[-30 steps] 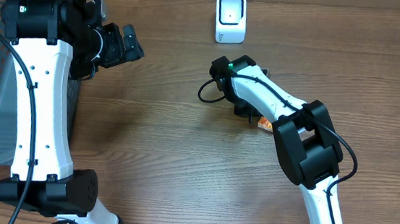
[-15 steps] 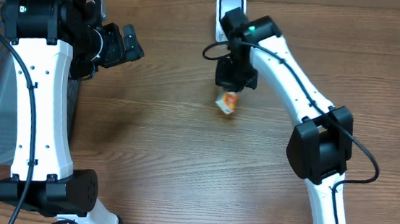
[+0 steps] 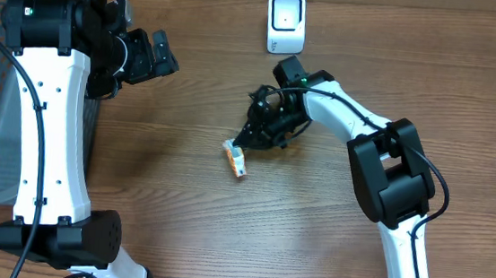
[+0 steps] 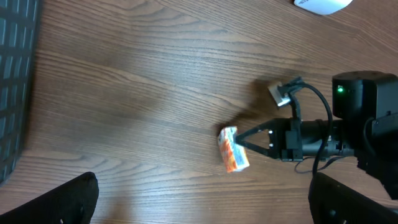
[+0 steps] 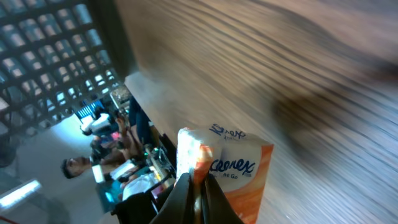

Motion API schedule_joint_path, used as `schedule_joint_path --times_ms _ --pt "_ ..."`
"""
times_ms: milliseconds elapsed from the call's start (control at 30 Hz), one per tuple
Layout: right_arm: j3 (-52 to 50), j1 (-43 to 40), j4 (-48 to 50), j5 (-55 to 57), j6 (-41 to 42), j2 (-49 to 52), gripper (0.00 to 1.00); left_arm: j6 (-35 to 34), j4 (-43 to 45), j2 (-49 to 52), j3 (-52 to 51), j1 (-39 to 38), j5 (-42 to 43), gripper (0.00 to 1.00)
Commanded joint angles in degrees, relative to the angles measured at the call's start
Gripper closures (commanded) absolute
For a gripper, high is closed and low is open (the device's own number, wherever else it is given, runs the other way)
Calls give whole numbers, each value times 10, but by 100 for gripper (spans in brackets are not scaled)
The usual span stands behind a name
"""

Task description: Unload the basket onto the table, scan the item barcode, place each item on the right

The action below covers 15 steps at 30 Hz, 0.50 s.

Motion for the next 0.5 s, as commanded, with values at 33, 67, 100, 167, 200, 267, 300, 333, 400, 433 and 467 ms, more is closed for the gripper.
schedule_joint_path --times_ms 33,67,100,167,200,267,300,333,400,433,467 --pt "-3 -52 -42 135 17 -2 72 9 0 6 0 -4 1 0" --pt "-1 -60 -54 167 17 -2 69 9 0 6 0 -4 1 0" --pt "2 -68 -67 202 16 -3 66 9 0 6 0 -4 1 0" --pt "17 -86 -104 284 16 -3 64 9 0 6 0 -4 1 0" --pt "24 -91 -118 309 16 -3 63 9 0 6 0 -4 1 0" --pt "49 -103 -160 347 5 -3 63 9 0 6 0 -4 1 0" --pt "78 -108 -196 349 -33 -5 64 9 0 6 0 -4 1 0" --pt "101 -109 -223 349 -55 -6 63 9 0 6 0 -4 1 0" --pt "144 -109 -268 348 -91 -7 64 9 0 6 0 -4 1 0" --pt "161 -105 -286 348 -105 -8 64 9 0 6 0 -4 1 0" --pt "182 -101 -306 344 -126 -8 64 9 0 6 0 -4 1 0"
